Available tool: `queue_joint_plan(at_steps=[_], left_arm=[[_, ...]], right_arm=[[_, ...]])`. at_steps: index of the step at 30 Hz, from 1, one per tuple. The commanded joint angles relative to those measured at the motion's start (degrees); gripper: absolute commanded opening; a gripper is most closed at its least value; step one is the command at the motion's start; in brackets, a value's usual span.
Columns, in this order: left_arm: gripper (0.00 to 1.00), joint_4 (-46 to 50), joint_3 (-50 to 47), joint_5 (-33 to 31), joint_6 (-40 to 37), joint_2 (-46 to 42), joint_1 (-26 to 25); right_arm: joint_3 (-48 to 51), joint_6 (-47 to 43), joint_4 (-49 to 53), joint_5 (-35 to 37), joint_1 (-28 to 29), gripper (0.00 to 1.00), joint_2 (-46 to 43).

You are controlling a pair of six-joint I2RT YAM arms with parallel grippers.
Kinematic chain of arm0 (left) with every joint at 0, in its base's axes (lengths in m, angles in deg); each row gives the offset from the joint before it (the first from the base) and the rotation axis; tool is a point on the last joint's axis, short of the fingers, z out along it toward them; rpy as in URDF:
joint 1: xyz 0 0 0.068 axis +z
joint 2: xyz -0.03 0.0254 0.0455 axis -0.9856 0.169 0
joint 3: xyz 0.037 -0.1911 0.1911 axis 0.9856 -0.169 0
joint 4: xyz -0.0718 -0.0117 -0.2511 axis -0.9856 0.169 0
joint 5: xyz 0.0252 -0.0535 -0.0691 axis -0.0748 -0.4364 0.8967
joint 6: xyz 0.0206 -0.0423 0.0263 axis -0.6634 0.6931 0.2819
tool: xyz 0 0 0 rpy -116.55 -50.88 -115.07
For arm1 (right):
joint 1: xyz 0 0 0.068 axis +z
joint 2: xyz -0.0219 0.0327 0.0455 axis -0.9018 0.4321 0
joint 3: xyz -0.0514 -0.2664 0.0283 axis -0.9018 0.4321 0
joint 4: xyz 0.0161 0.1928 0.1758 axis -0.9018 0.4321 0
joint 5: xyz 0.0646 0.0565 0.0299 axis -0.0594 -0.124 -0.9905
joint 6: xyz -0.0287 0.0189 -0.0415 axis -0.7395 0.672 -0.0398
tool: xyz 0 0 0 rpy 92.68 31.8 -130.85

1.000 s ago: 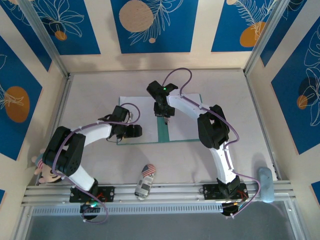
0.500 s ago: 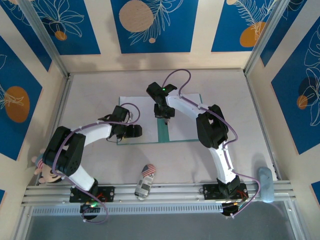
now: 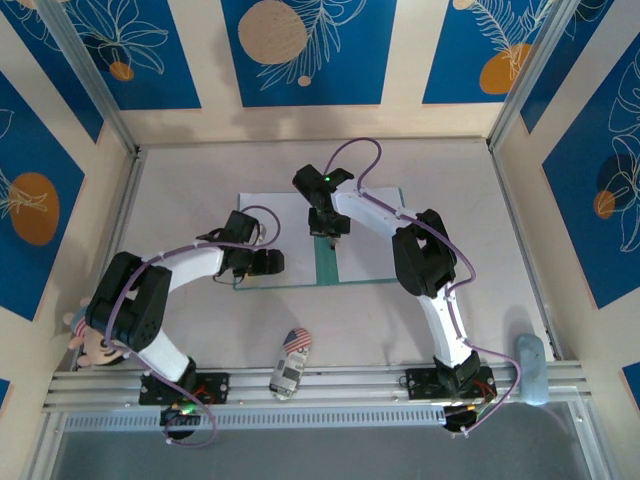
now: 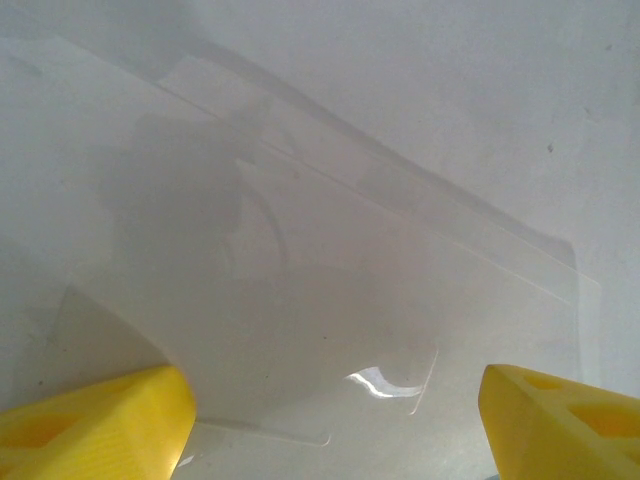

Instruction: Put the files into the folder

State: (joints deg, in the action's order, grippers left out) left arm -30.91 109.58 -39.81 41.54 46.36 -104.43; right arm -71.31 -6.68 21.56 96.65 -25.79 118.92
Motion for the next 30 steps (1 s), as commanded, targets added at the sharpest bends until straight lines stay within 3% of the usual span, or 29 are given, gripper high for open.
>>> queue_joint_plan(at_steps=[1, 15, 30], left_arm=[[0.79, 11.99, -3.5, 1.47, -0.44, 4.06, 0.17], [0.79, 12.07, -3.64, 1.58, -0.28, 4.02, 0.56], [0.79, 12.0, -3.67, 1.58, -0.24, 4.15, 0.61]], right_arm=[[0.35, -0.33, 2.66, 2.31, -0.28, 0.13, 0.87], [4.33, 1.07, 2.33, 3.49, -0.21, 0.1, 1.4], [7.08, 2.48, -0.74, 0.07, -0.36, 0.1, 2.95]])
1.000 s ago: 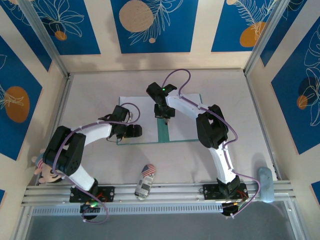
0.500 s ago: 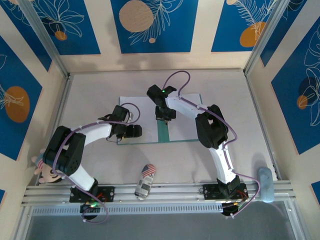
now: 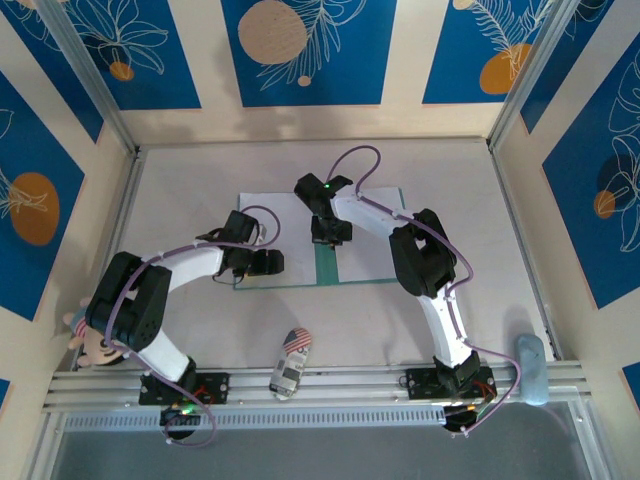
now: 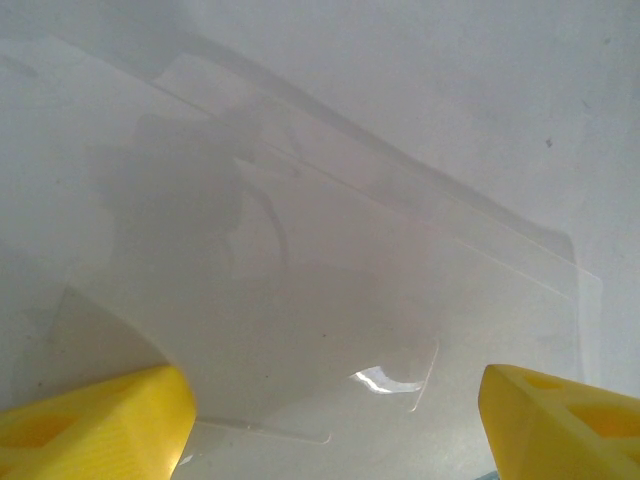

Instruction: Put the files into the folder

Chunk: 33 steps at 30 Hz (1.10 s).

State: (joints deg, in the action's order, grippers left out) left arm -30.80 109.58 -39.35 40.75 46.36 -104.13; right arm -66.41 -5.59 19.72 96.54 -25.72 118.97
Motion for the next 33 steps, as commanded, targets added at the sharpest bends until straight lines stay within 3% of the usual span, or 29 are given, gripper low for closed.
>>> queue_joint_plan(at_steps=[1, 33], left_arm=[[0.79, 11.96, -3.67, 1.12, 0.52, 4.16, 0.3], [0.79, 12.01, -3.43, 1.32, 0.42, 4.55, 0.3]], right_arm=[[2.28, 1.5, 1.01, -0.02, -0.39, 0.1, 3.07], [2.12, 0.79, -0.8, -2.7, -0.66, 0.1, 3.93]])
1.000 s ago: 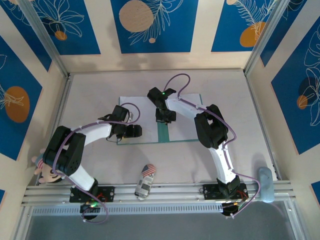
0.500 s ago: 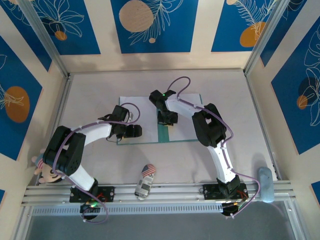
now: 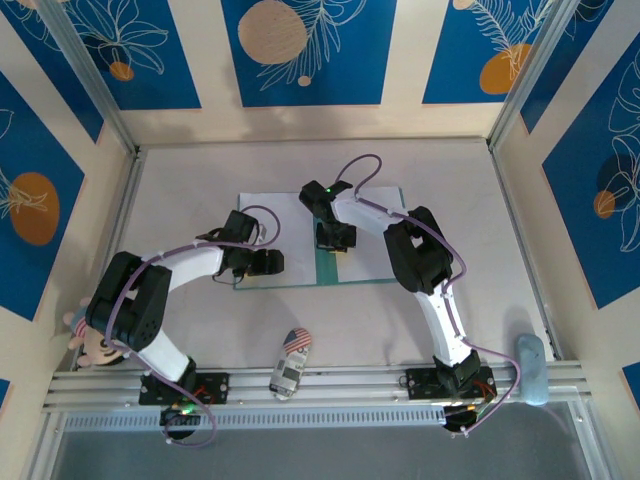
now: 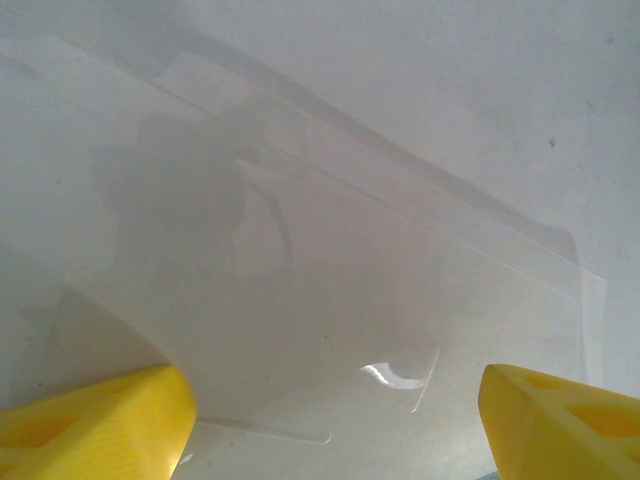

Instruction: Put the files into the folder

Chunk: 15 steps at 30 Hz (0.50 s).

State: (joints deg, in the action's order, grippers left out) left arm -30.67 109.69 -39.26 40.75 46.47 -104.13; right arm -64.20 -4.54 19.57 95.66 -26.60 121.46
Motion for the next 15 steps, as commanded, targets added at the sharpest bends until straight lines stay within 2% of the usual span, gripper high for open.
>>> queue_joint_plan(at_steps=[1, 15], left_arm=[[0.79, 11.89, -3.54, 1.3, 0.45, 4.61, 0.3], [0.79, 11.97, -3.18, 1.36, 0.41, 4.89, 0.3]], right_arm=[[-0.55, -0.42, -0.44, -1.83, 0.17, 0.1, 1.28], [-5.78, -1.86, 4.39, -0.33, 0.17, 0.1, -3.45]])
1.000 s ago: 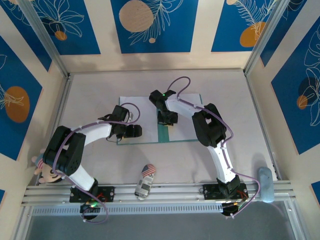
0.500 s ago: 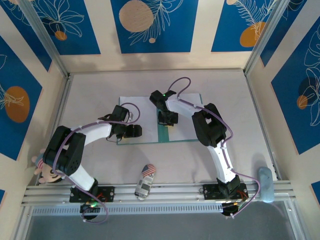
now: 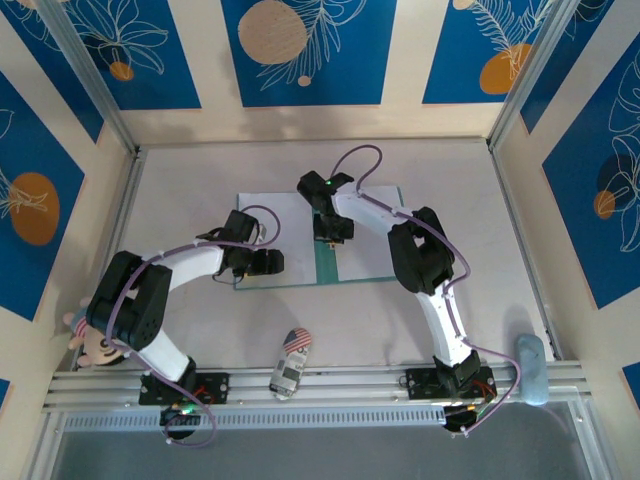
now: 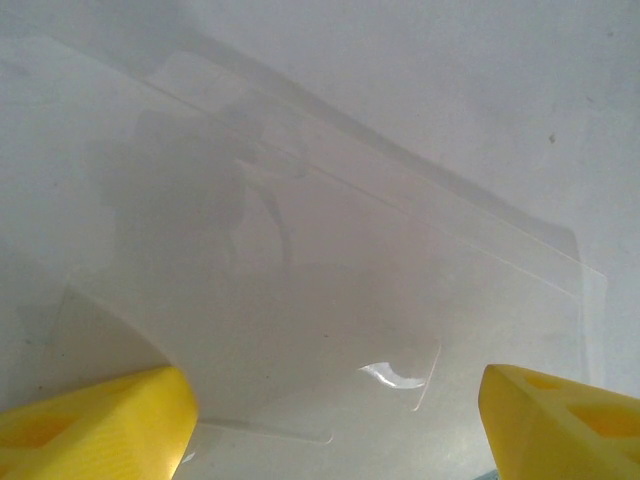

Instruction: Put the files into the folder

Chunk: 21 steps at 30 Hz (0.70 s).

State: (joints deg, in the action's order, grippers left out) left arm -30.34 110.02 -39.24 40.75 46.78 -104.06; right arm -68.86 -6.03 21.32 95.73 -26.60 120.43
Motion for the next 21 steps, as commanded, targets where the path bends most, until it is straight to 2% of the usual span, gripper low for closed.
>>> queue_joint_plan(at_steps=[1, 6, 11, 16, 21], left_arm=[[0.79, 11.69, -3.5, 1.37, 0.34, 4.71, 0.24], [0.79, 11.66, -3.41, 1.37, 0.37, 4.72, 0.24], [0.79, 11.6, -3.41, 1.37, 0.37, 4.78, 0.19], [0.79, 11.73, -3.41, 1.45, 0.36, 4.83, 0.24], [0.79, 11.76, -3.42, 1.45, 0.28, 4.76, 0.24]], right_arm=[[-1.12, -0.35, 2.89, -0.31, 0.13, 0.1, -2.86], [-2.51, -0.84, 3.86, -0.67, 0.74, 0.12, -5.05], [-3.93, -1.39, 3.5, -1.61, 1.09, 0.2, -5.95], [-5.02, -1.64, 2.77, -1.8, 1.01, 0.28, -5.05], [-7.36, -2.38, 2.8, -1.96, 0.45, 0.31, -2.37]])
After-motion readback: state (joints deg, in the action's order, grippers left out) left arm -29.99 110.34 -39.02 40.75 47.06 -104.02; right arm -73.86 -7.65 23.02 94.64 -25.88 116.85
